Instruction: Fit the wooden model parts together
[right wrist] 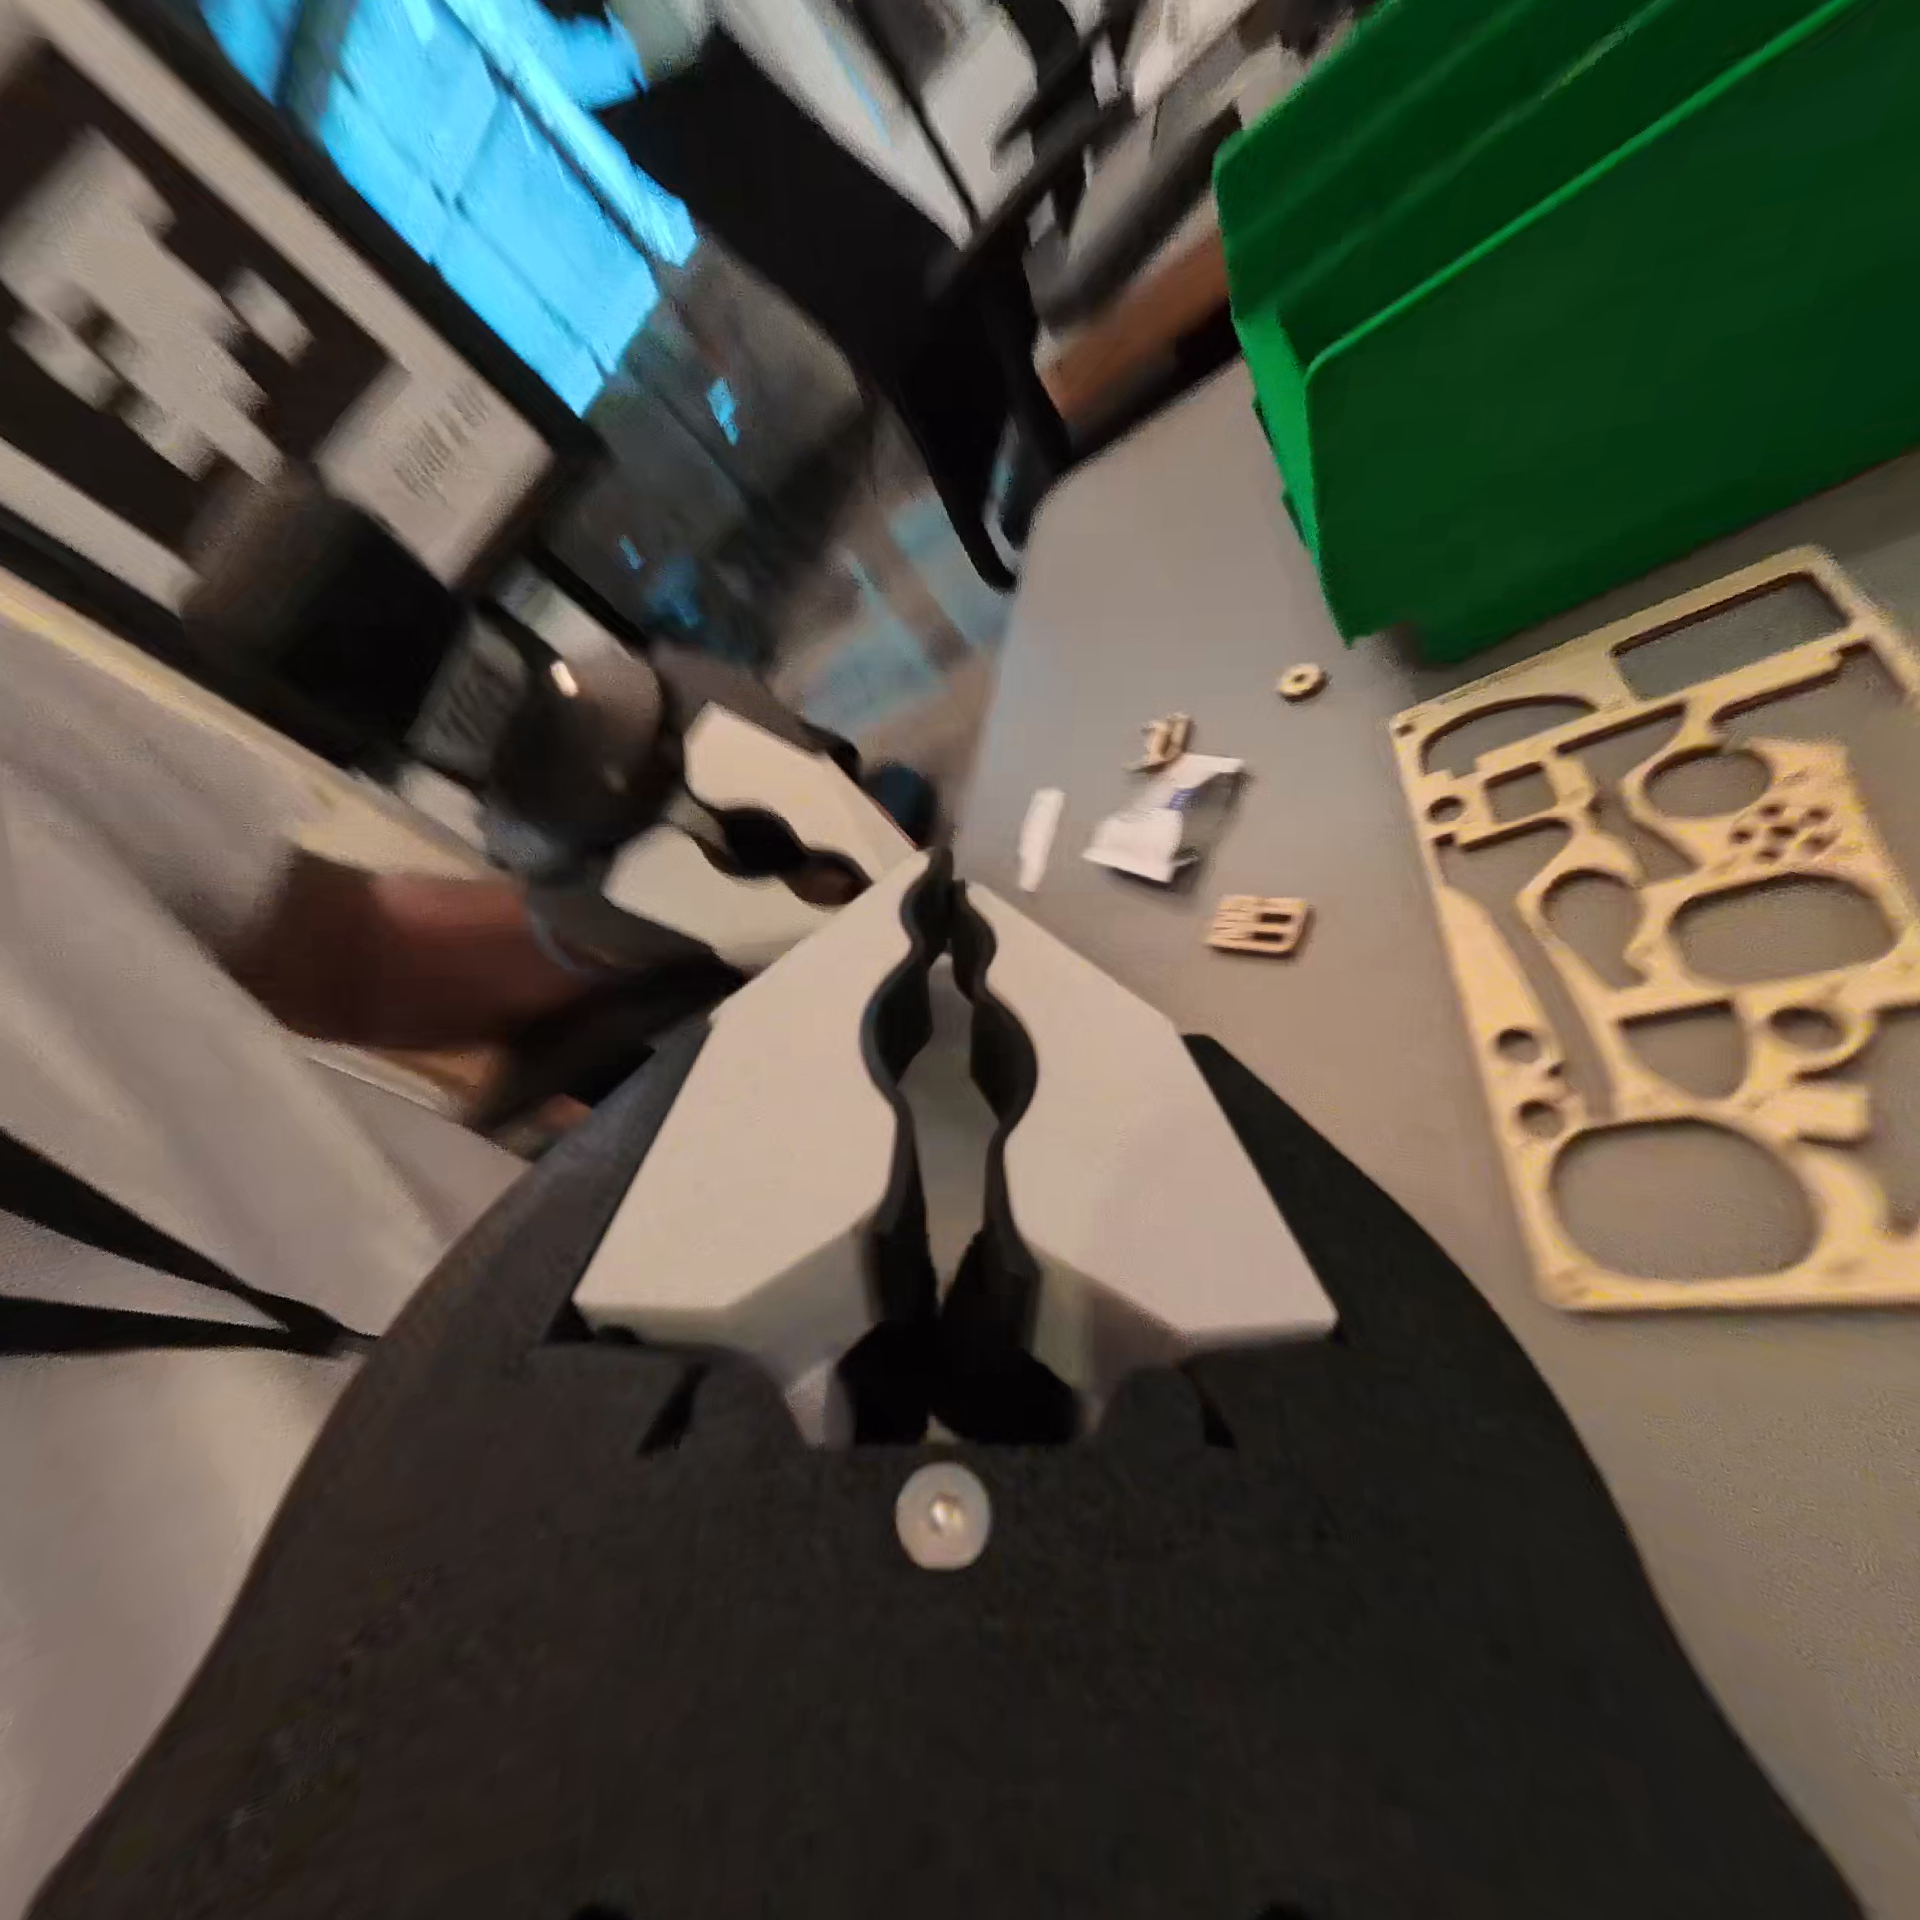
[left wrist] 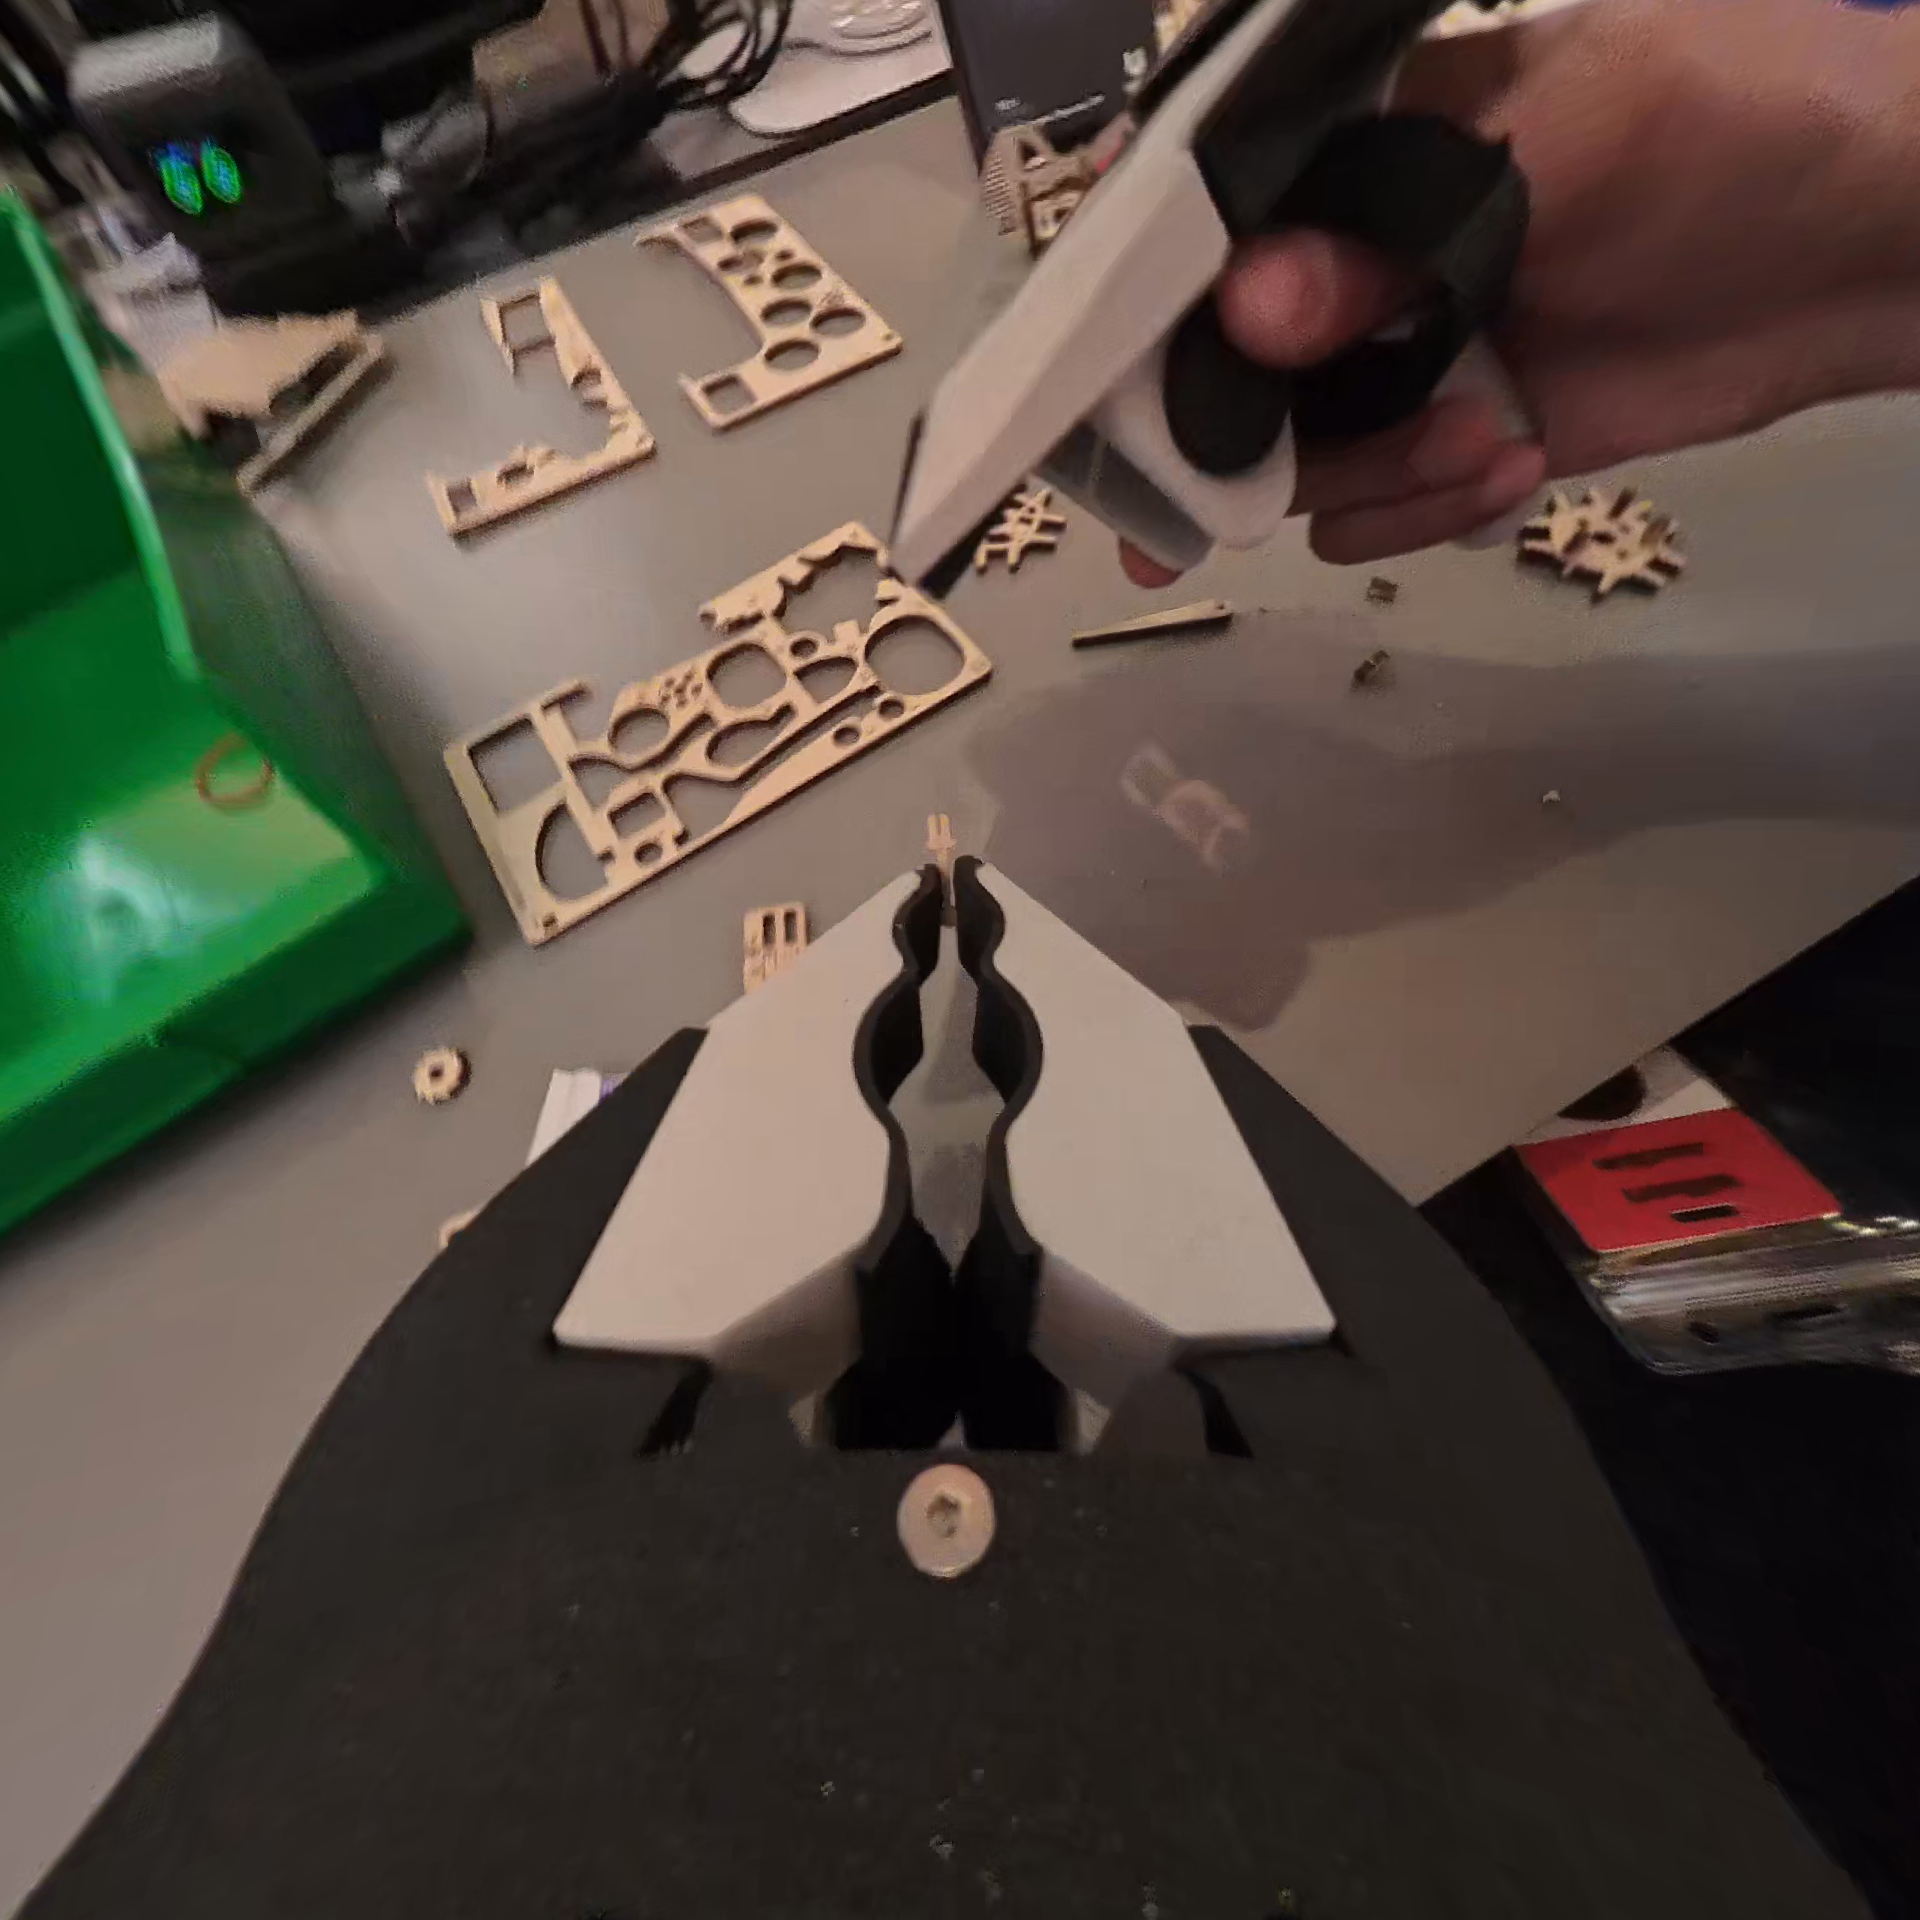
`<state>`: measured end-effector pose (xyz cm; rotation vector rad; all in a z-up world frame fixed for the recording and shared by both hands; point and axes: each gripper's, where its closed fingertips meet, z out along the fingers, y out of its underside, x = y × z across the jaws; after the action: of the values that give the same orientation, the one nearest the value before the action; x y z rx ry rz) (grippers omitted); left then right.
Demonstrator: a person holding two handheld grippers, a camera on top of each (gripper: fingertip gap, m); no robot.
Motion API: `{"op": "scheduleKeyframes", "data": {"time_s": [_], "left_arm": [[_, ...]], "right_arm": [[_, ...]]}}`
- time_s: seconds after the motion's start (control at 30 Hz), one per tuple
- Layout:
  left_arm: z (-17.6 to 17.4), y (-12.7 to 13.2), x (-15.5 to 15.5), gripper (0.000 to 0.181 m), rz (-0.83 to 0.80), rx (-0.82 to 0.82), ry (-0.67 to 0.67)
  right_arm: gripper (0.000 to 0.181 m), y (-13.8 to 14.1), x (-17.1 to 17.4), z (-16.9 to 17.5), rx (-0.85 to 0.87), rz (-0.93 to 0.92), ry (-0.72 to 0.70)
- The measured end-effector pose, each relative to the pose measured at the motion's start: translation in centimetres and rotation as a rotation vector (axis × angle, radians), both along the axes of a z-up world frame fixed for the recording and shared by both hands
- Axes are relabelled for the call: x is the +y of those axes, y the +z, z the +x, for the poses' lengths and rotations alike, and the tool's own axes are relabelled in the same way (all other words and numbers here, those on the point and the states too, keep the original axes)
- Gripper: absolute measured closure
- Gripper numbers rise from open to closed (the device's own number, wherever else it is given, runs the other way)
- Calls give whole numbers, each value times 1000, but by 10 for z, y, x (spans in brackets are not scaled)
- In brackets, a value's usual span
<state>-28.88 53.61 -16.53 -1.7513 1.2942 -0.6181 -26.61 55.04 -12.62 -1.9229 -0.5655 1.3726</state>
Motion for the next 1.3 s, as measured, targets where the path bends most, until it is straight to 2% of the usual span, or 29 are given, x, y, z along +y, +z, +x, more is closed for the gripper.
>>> {"op": "scheduleKeyframes", "data": {"time_s": [0.1, 0.2, 0.23, 0.33, 0.4, 0.5, 0.6, 0.7, 0.77, 0.83, 0.93, 0.97, 1.03, 1.17, 1.2, 1.23, 1.3], "left_arm": [[18, 2, -14, 181, 129, 52, -47], [22, -6, -14, 181, 132, 89, -56], [21, -6, -11, 181, 114, 78, -51], [9, -6, 5, 181, -21, 4, 7], [3, -7, 13, 181, -92, -32, 34], [1, -1, 15, 181, -138, -84, 38], [-7, 18, 15, 181, -130, -166, 49], [-35, 52, 10, 181, -104, -293, 82], [-65, 64, 10, 181, -48, -300, 147], [-94, 64, 5, 180, -49, -292, 197], [-139, 50, -3, 180, -78, -246, 271], [-153, 44, -5, 180, -91, -231, 302], [-175, 42, -11, 180, -119, -237, 363], [-198, 57, -17, 180, -51, -228, 463], [-207, 58, -15, 180, -21, -206, 489], [-217, 58, -12, 180, 0, -196, 515], [-236, 53, -11, 180, -8, -210, 542]], "right_arm": [[181, 3, -21, 7, 67, -13, -61], [181, -26, -24, 21, -102, -11, -156], [181, -35, -24, 30, -160, 3, -185], [181, -34, -34, 43, -160, 10, -190], [181, -26, -44, 44, -176, 71, -166], [175, -14, -62, 23, -152, 193, -91], [150, -18, -82, -4, -149, 212, 15], [147, -20, -97, -22, -187, 267, 70], [136, -17, -105, -33, -196, 308, 97], [119, -16, -114, -47, -193, 300, 141], [110, -22, -123, -69, -246, 319, 195], [110, -27, -124, -77, -287, 330, 210], [122, -36, -125, -94, -350, 327, 220], [142, -68, -110, -127, -580, 365, 191], [152, -77, -104, -135, -628, 358, 168], [177, -82, -97, -143, -648, 359, 145], [181, -81, -77, -156, -631, 378, 87]]}}
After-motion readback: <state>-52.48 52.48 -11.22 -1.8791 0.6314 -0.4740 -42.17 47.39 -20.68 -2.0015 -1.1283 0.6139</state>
